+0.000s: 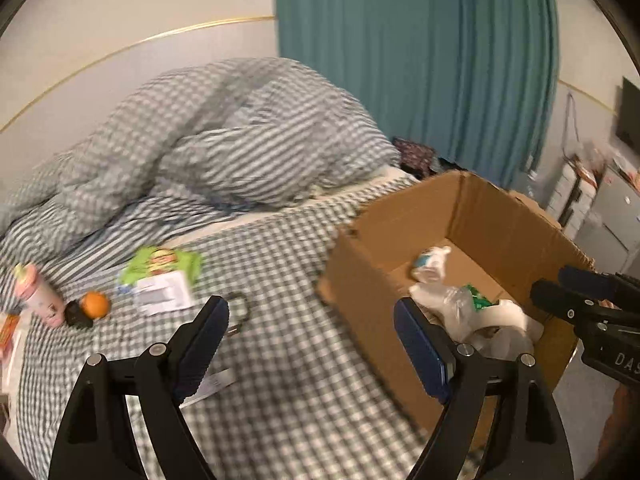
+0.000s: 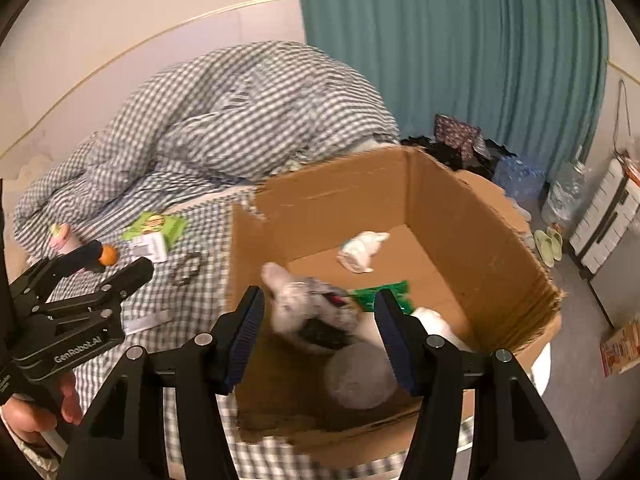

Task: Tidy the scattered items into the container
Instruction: 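Carry the tape roll and cylinder into the box and release both, then move the right tool to the white phone stand and close on it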

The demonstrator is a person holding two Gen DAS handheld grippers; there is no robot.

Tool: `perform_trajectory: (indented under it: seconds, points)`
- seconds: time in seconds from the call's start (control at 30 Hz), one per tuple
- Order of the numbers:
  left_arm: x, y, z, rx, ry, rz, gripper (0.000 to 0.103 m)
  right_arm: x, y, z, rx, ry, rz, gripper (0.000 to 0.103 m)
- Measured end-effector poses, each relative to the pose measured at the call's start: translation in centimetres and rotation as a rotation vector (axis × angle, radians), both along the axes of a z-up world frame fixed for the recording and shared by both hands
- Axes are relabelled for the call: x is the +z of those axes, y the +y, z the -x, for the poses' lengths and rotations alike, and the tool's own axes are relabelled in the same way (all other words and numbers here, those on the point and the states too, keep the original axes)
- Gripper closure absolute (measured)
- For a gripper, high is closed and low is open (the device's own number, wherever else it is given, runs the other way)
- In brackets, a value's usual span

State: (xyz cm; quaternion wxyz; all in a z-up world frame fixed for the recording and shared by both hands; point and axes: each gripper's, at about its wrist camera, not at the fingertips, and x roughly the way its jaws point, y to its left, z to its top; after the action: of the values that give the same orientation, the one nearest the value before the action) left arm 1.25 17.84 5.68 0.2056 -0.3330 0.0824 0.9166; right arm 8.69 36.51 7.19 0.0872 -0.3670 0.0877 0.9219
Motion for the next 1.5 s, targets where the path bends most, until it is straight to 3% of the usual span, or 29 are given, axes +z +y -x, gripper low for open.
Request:
perform_trajectory:
  seconds: [0.3,0.47,0.73,0.97,1.23,1.5]
  points:
    - [0.9,-12.8,-1.8,0.183,0.025,-0.007,0.011,0.9,-9.8,1.6,0.12,0.028,-0.014,0.046]
    - [-0.3,-19.4,-1.7,0.289,0.002,-0.014,0.011,0.3,-14.5,3.5,0.168,0.043,0.005,0.042]
    - [-3.6,-27.4,-0.2,0.423,-0.06,-0.026,0.011,-2.1,-20.3,7.2,0.238,-0.014,-0.005,0.042]
    - [-8.2,-30.0,2.6,0.471,-0.135,-0.009,0.011,-5.4,-23.4,10.5,0.277,-0.085,-0.033,0.042]
    - [-12.6,-30.7,5.6,0.475,-0.188,-0.002,0.011,-9.8,-23.2,14.0,0.274,-0.167,-0.004,0.042]
    - [-15.1,-32.1,9.0,0.476,-0.214,-0.001,0.011,-13.1,-23.4,17.3,0.292,-0.209,0.017,0.042]
